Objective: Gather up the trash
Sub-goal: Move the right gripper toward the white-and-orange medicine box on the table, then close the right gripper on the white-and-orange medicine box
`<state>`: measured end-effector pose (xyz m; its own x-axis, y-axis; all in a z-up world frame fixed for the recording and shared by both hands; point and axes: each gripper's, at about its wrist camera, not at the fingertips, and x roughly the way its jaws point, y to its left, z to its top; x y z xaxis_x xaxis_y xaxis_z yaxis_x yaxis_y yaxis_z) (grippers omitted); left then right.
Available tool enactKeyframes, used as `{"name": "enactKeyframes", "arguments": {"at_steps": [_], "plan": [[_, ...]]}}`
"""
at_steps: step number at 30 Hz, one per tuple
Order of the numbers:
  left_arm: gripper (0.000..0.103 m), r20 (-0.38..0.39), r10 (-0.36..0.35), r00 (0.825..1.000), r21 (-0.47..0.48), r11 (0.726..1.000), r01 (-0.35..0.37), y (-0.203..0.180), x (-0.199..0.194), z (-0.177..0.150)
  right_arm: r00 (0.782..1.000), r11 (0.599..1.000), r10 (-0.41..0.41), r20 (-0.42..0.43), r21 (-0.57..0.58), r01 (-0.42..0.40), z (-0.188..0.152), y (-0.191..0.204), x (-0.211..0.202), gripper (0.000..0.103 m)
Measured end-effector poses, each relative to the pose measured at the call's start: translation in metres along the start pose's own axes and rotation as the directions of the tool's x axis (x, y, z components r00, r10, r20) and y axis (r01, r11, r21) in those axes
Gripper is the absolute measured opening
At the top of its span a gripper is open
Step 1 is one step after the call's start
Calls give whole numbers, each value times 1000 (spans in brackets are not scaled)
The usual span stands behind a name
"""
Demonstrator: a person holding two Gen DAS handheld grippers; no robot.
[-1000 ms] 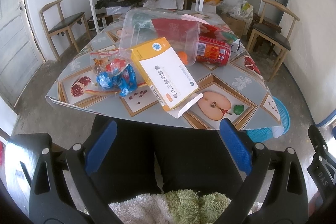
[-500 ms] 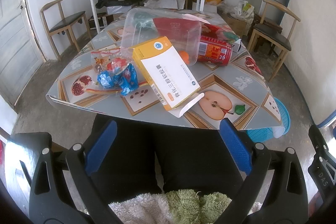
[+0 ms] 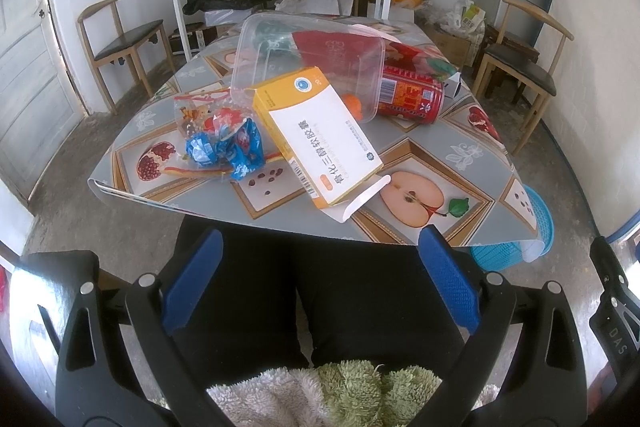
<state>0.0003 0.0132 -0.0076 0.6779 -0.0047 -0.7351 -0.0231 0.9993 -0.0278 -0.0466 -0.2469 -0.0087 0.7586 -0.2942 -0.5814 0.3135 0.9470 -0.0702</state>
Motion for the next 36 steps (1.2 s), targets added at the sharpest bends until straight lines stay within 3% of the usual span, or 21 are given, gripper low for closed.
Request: {"name": "enactKeyframes", "arguments": {"at_steps": [19, 25, 32, 36], "plan": [[94, -18, -20, 1000, -34, 999, 20, 10, 4, -2, 999, 1000, 16, 34, -25, -15, 10, 9, 2, 97], [94, 2, -9, 1000, -53, 999, 9, 20, 7, -2, 996, 997, 59, 68, -58, -56, 23, 24, 9, 97], [94, 15, 36, 999, -119, 992, -34, 49, 16, 0, 971, 973, 206, 124, -132, -190, 45, 55, 14, 97], [94, 43, 47, 998, -174, 984, -39, 70, 18, 2, 926, 921, 364, 97, -186, -342, 61, 86, 24, 97]]}}
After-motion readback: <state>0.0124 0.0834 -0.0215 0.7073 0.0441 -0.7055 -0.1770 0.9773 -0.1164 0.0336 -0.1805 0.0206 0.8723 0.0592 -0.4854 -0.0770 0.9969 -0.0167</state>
